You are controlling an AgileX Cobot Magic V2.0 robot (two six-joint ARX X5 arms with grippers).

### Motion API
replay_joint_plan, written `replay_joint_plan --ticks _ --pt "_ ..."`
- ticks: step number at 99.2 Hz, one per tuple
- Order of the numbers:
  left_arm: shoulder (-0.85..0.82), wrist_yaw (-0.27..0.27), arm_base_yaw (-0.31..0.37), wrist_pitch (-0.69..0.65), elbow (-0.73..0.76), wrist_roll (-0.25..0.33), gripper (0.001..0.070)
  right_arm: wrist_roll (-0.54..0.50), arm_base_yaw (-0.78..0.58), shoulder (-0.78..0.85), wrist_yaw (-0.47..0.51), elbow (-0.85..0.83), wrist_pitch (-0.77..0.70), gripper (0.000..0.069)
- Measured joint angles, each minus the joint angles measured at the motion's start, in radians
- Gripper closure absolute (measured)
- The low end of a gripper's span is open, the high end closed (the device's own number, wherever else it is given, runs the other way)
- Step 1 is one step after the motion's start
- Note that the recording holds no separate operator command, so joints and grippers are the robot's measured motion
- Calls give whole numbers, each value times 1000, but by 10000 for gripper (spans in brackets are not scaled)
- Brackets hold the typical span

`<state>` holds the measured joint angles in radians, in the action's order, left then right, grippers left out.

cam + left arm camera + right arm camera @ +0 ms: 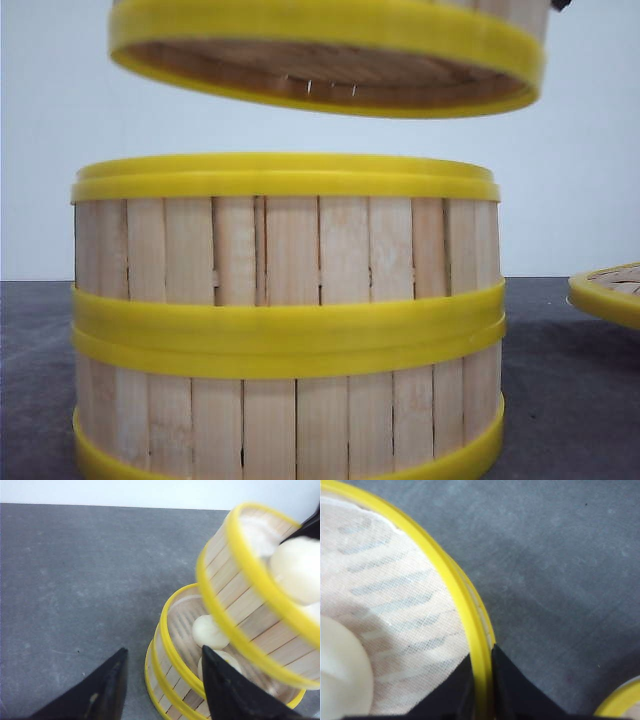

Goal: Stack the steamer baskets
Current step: 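Lower the basket onto the two-basket stack and release with the right gripper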

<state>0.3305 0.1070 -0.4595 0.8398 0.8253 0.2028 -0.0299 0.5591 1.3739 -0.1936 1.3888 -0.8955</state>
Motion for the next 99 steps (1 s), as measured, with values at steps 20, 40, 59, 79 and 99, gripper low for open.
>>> replay_joint_plan --ticks 20,40,59,79,99 --pt "0 0 0 10 0 0 437 1 38 65 -1 0 18 669" --pt "0 0 0 13 0 -4 437 7 48 110 12 0 18 669" --pt "0 0 0 14 0 -5 437 9 47 112 42 0 18 669" --pt "0 0 0 14 0 -6 437 11 48 112 41 0 18 669" --pt "0 0 0 14 0 -16 437 15 48 112 41 0 17 669"
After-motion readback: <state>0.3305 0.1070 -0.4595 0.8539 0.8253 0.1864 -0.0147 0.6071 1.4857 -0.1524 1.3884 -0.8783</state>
